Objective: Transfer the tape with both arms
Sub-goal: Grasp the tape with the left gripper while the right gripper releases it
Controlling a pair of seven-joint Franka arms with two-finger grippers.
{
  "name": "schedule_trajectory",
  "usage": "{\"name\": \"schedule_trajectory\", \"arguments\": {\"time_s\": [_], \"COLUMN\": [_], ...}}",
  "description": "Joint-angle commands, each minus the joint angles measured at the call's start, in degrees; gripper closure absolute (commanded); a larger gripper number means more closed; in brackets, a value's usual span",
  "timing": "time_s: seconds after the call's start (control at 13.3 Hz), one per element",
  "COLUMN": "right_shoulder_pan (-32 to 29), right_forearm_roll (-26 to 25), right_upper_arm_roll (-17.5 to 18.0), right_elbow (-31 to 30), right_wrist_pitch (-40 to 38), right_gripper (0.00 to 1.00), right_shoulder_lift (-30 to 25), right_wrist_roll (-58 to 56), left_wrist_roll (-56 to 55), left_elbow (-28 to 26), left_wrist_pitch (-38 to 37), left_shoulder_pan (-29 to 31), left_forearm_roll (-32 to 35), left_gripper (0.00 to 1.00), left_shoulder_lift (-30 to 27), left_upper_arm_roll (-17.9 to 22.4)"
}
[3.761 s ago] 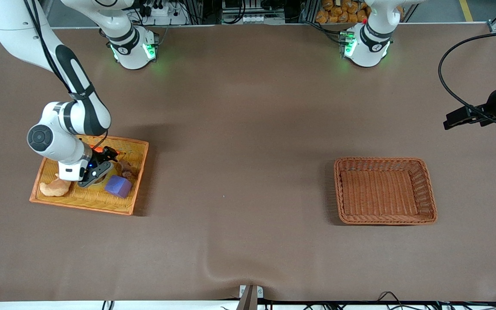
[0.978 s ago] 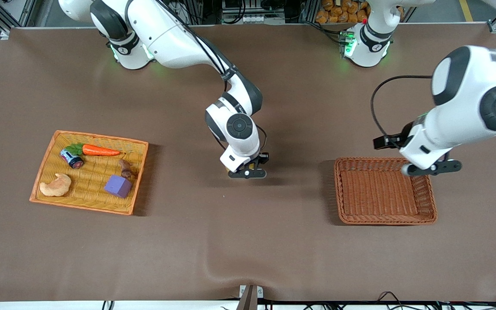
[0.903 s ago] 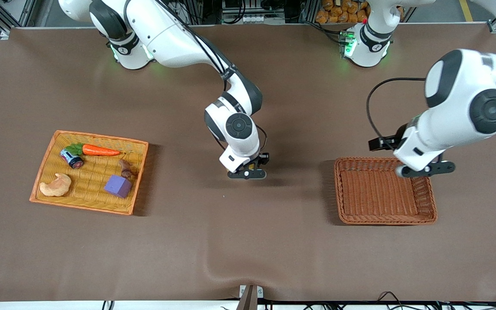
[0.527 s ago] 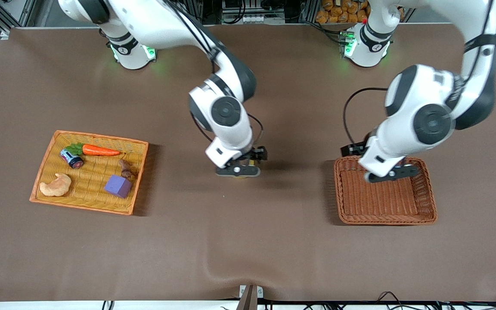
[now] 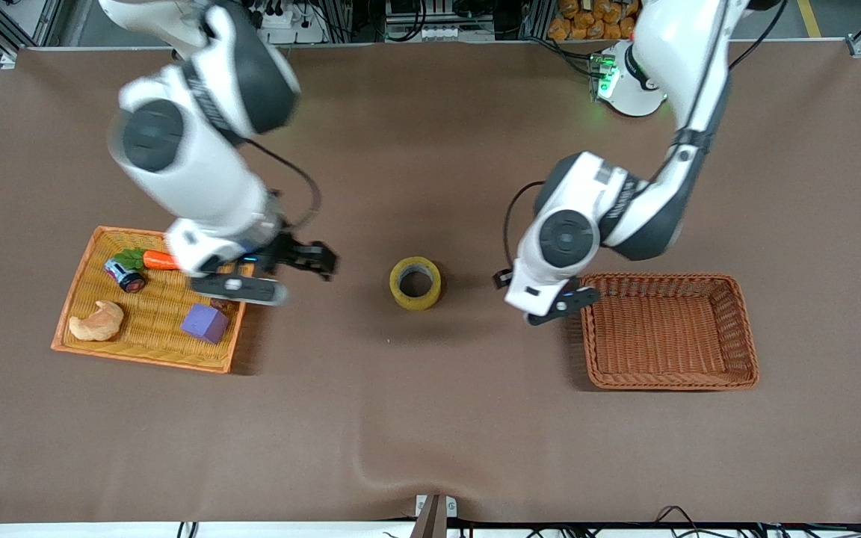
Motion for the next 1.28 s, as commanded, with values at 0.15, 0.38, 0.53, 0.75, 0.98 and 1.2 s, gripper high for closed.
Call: {"name": "schedule_trajectory", "arguments": {"time_s": [0.15, 0.38, 0.53, 0.75, 0.98, 1.2], "right_shoulder_pan": [-11.5, -19.8, -20.2, -22.7, -24.9, -24.8], "right_forearm_roll": [0.4, 0.3, -4.2, -6.3, -6.7, -6.8], "right_upper_arm_roll": [1.1, 0.6, -1.6, -1.7, -1.6, -1.7], "right_elbow": [-7.9, -7.9, -8.0, -8.7, -7.5, -7.3], "right_wrist_pitch": [-6.2, -11.5, -15.5, -18.3, -18.4, -20.1], "right_gripper": [0.0, 0.0, 0.0, 0.0, 0.0, 0.0], "right_shoulder_lift": [-10.6, -13.4, -16.1, -20.1, -20.2, -20.0], "right_wrist_roll": [-16.6, -28.9, -32.8, -34.8, -36.0, -28.8], "left_wrist_roll": [-18.1, -21.3, -22.3, -26.4, -26.4, -27.4], "left_elbow": [2.7, 2.7, 2.7, 2.7, 2.6, 2.6], "left_wrist_pitch": [9.8, 12.1, 15.1, 20.0, 20.0, 20.0], "left_shoulder_pan": [-6.4, -9.0, -11.1, -16.1, -16.2, -16.2], "left_forearm_roll": [5.5, 5.4, 5.6, 6.6, 6.7, 6.7], "left_gripper": [0.0, 0.0, 0.0, 0.0, 0.0, 0.86], "left_shoulder_lift": [4.9, 5.7, 8.6, 11.5, 12.4, 12.6], "left_upper_arm_roll": [0.9, 0.7, 0.8, 3.0, 3.1, 3.1]}}
